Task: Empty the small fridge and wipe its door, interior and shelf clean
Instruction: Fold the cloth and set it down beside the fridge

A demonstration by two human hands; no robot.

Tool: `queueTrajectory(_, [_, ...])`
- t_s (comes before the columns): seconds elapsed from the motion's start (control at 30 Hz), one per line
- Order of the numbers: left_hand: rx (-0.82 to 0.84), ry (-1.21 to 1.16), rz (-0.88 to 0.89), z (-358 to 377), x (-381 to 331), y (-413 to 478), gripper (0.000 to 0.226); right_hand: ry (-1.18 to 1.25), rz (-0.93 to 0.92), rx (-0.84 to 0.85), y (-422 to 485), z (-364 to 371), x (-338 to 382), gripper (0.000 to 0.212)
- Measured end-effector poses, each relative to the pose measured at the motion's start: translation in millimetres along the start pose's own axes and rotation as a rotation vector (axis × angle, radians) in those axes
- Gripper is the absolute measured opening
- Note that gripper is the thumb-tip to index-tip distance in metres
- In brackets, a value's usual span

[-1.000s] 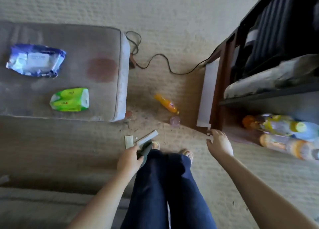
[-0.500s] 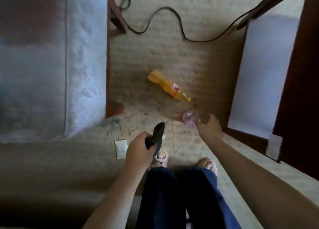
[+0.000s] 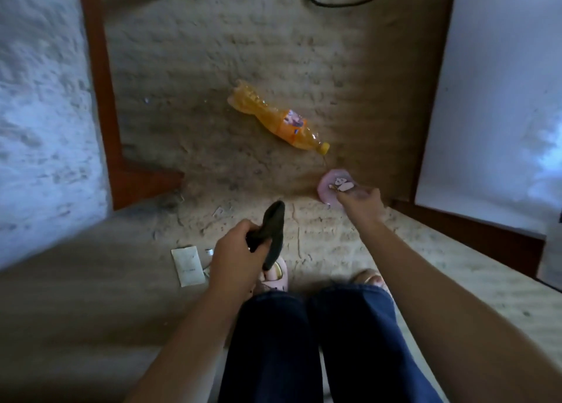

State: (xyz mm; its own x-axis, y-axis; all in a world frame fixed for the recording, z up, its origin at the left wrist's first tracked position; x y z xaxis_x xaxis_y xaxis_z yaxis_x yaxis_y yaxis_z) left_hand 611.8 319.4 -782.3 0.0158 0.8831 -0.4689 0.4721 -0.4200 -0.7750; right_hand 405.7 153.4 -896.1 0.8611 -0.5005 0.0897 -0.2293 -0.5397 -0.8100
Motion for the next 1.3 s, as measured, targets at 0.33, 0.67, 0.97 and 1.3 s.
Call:
queueTrajectory(0.33, [-0.01,0.048,0.039,14,0,22,0.015,0.853,-0.243,0.944,-41,-7,-61,0.069])
queueTrajectory(0.67, [-0.033,-0.057,0.139,-29,-107,-69,0.015,0.646,-0.394,0.817,-186,-102,-3,0.084])
queueTrajectory(0.97, [0.021,-0.019,0.345,-55,-215,-177,0.018,0.456,-0.539,-0.072,-334,-275,-4,0.054])
queueTrajectory(1.3, [0.091,-0.017,0.373,-26,-228,-235,0.022,0.469,-0.235,-0.731,-315,-343,-71,0.066])
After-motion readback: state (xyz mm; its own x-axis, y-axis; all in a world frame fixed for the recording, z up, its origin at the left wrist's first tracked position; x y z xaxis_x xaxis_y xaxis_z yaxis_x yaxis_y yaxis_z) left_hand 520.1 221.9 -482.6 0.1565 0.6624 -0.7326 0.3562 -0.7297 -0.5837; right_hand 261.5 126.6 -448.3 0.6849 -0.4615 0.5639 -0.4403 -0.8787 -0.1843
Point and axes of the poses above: each hand's wrist, its own y-axis towards the middle knuckle, its own z-axis out of the palm, x = y × z, the point moved 6 cm from there along y, towards the middle knuckle, and after that the axes turned 11 degrees about -y, right-handed, at the moved point
